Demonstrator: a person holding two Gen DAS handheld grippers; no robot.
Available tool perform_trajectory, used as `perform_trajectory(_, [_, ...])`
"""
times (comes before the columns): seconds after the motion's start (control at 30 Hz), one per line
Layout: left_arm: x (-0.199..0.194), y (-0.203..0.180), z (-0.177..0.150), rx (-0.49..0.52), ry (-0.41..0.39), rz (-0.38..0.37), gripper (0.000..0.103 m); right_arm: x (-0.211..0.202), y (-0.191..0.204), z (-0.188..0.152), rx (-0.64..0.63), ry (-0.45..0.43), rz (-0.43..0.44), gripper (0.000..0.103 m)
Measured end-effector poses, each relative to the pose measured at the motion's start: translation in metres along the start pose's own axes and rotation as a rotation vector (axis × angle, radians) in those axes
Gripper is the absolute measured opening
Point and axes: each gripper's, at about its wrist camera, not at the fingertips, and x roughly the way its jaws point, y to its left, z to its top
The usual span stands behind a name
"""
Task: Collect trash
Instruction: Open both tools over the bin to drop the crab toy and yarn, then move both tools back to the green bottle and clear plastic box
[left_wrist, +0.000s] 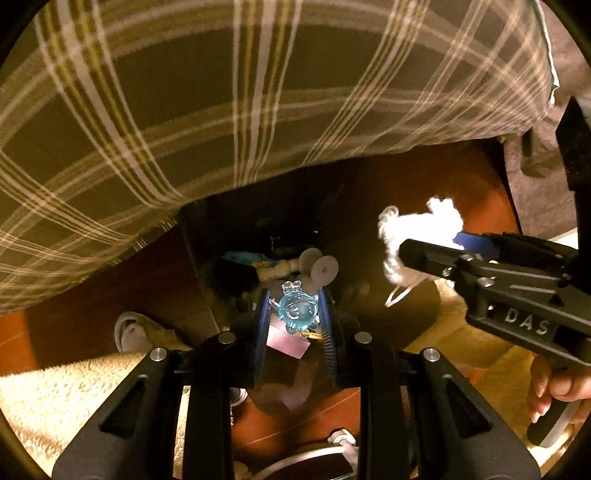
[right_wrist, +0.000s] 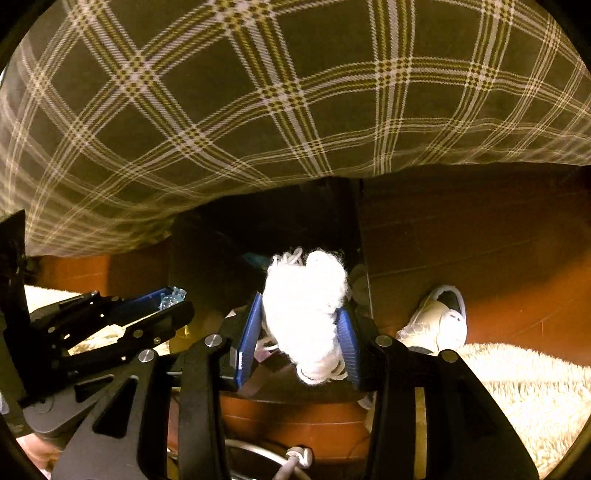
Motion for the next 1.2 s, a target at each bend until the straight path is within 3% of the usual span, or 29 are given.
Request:
perform_trajectory(0.17, [0.008, 0.001, 0.003, -0.004, 0.023, -0.004, 0.026, 0.003, -0.005, -0.001, 0.008, 0.006, 0.003, 0.047])
perform_trajectory(0.33, [-0.001, 0.006, 0.003, -0.012, 0.010, 0.003, 0.036, -0.011, -0.006, 0.002, 0.015, -0.020, -0.004, 0.055])
perform_trajectory(0.5, [-0.027, -0.001, 0.006, 0.010, -0.042, 0.041, 0.070, -0.038, -0.009, 0.005, 0.034, -0.081, -0.016, 0.065])
perform_trajectory(0.6, [-0.051, -0.007, 0.009, 0.031, -0.089, 0.043, 0.081, -0.060, -0.012, 0.008, 0.047, -0.130, -0.021, 0.075])
perform_trajectory(0.77, [-0.095, -0.018, 0.019, 0.055, -0.165, 0.035, 0.092, -0.107, -0.018, 0.020, 0.059, -0.233, 0.011, 0.078])
perform_trajectory(1.0, [-0.175, -0.034, 0.043, 0.117, -0.314, 0.027, 0.095, -0.186, -0.016, 0.051, 0.015, -0.417, 0.014, 0.083])
perform_trajectory(1.2, [-0.227, -0.034, 0.107, 0.121, -0.417, 0.021, 0.095, -0.244, -0.021, 0.106, -0.026, -0.552, -0.051, 0.088])
